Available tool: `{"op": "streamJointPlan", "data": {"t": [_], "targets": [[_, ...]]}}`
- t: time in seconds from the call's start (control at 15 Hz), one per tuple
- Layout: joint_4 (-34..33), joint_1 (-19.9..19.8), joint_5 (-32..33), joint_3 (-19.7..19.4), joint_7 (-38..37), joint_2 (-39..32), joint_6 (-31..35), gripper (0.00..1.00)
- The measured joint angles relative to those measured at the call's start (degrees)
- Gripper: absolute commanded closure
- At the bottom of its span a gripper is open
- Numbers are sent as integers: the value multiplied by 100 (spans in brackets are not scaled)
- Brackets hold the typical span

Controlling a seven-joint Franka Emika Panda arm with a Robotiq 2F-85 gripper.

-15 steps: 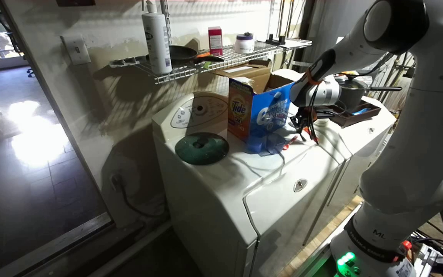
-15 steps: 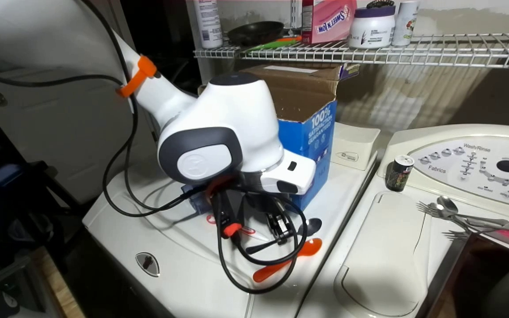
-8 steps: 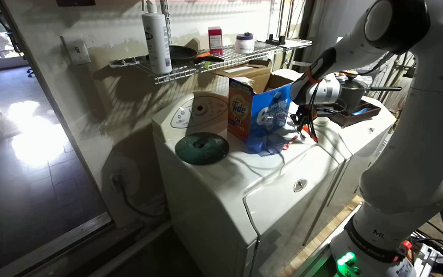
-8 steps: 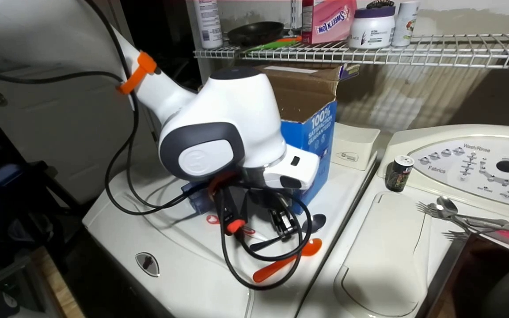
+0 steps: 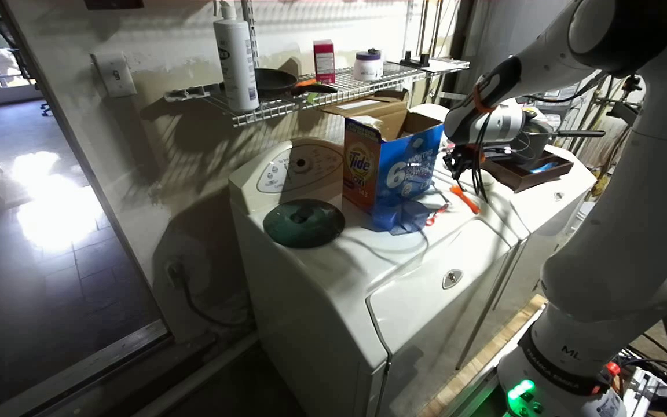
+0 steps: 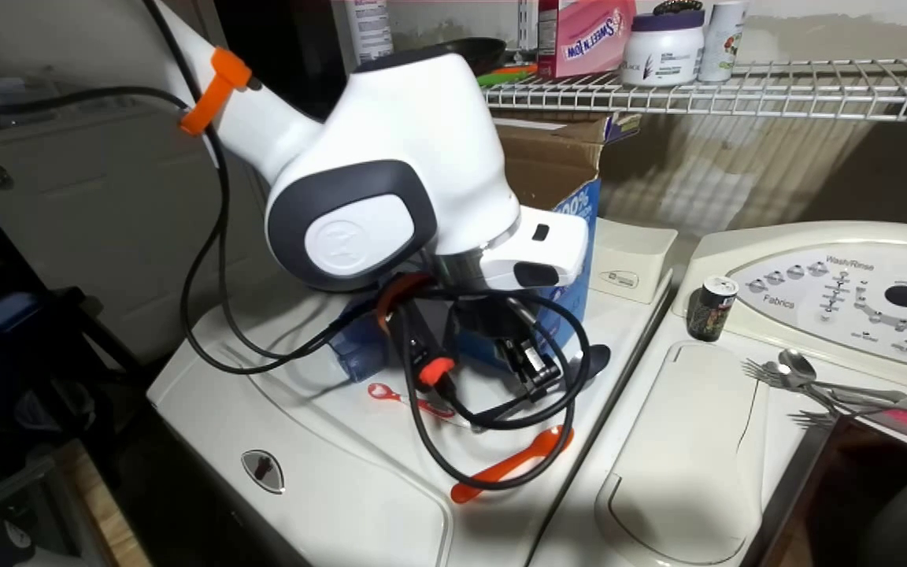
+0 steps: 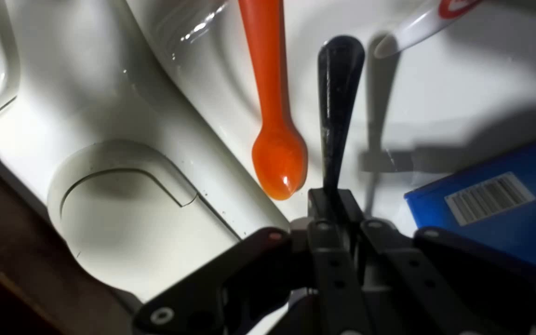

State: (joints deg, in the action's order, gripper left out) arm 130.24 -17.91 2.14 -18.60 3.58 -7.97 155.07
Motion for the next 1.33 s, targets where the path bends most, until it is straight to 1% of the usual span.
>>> {"op": "streamJointPlan", "data": {"t": [0.4,0.67,0.93,1.13,1.2,1.33], "targets": [[-84,-38,962,-290,-40,611,90,98],[-229,-90,1552,-312,-131,945,177,98],[-370,-83,2108,-153,-136,1263,193,98],[-467,-86,2774,33,-133,1531,148,98],[-480,-82,2883,106,-110,1626,86,93],[-485,-57,2893,250,-19,1797,-158,93]]}}
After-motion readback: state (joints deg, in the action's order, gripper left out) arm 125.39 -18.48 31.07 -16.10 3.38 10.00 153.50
